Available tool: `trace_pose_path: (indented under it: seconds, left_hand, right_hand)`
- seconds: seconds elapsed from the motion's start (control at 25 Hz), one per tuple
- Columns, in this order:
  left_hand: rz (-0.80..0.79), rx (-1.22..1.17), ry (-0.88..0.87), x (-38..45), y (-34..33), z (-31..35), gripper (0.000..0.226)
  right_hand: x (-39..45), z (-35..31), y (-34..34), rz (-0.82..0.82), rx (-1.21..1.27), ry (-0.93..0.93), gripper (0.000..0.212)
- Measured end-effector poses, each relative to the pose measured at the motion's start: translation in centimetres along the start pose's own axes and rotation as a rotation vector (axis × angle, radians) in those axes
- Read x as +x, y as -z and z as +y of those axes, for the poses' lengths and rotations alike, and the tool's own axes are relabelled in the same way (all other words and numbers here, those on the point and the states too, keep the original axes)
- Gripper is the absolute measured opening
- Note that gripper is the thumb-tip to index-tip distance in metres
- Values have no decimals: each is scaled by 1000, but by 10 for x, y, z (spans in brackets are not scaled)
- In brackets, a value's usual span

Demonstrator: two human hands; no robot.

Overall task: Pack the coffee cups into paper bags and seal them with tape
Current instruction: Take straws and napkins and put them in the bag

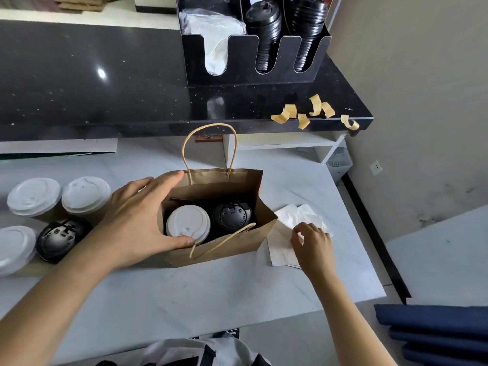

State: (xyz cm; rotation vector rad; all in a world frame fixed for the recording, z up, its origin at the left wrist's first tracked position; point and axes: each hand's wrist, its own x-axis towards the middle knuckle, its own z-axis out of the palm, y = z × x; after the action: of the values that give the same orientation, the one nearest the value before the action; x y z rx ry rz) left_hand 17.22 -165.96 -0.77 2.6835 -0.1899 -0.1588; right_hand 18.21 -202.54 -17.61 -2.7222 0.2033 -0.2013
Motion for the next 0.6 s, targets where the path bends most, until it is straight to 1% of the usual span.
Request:
trace_pose_path:
  seconds: [0.12, 0.2, 0.32, 0.44, 0.48, 0.52, 0.6]
  left_hand:
    - [-4, -4, -9, 1, 1, -2, 125]
    - [-8, -16, -12, 2, 0, -2, 125]
    - [-3, -15, -13, 2, 0, -2, 125]
    - [-11, 1, -17, 2, 0, -3, 125]
    - [-15, 6, -21, 1, 0, -3, 125]
    - [-15, 13, -28, 1, 1, -3, 124]
    - [-10, 19, -37, 2, 1, -4, 120]
  right_hand:
    - [9, 2, 15, 87, 69, -73, 6]
    - [15, 3, 25, 110, 76, -82, 10]
    - [18, 4, 32, 135, 16, 36, 18]
    - [19, 12, 23, 111, -79, 230, 31]
    - [18, 13, 18, 92, -108, 261, 33]
    - [16, 12, 13, 70, -138, 281, 32]
    - [2, 3, 4, 18, -178, 301, 22]
